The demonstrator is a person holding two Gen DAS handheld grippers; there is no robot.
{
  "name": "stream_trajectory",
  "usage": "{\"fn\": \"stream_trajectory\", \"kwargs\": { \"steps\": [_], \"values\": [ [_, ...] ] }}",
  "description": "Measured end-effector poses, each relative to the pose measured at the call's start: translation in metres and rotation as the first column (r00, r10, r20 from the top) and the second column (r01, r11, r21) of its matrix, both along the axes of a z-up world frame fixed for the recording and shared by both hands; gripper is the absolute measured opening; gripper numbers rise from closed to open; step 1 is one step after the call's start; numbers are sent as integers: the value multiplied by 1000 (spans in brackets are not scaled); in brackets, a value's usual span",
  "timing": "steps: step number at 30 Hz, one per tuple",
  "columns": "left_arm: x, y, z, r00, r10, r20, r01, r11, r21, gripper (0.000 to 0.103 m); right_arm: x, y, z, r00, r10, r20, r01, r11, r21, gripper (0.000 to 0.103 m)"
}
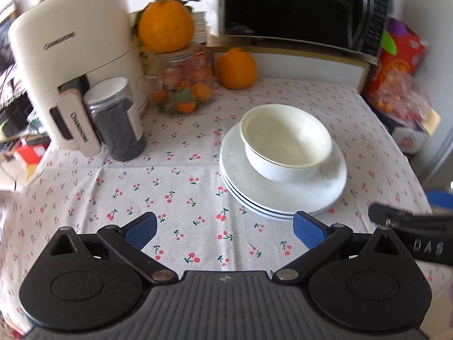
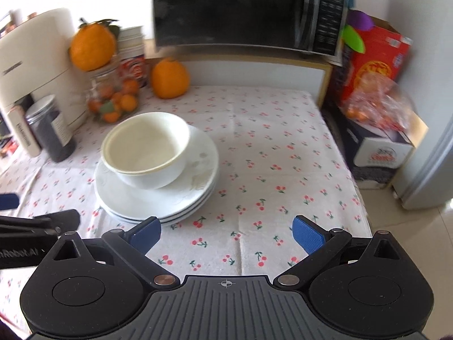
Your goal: Organize plates and bowls
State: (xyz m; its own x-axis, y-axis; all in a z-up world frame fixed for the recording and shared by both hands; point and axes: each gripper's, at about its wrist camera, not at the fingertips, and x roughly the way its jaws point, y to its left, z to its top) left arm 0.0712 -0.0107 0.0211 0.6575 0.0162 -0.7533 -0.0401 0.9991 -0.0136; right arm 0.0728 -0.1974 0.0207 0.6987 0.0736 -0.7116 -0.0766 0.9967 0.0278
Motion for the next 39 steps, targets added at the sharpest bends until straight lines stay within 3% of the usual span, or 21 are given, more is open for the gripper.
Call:
{"fn": "stream_trajectory", "kwargs": {
  "steps": [11, 26, 39],
  "values": [
    [2, -2, -4, 999, 42, 15, -42, 999, 22, 103, 1, 5, -8, 996, -90, 6, 91, 995, -28, 100],
    [-1, -6, -5, 999, 47, 21, -48, 996, 68, 103, 0, 5, -9, 995, -95, 8, 96, 995, -37, 100],
    [-2, -7, -5, 999, 42, 21, -44, 997, 66, 103, 0, 6, -9, 995, -94, 10, 95, 995, -40, 100]
  ]
}}
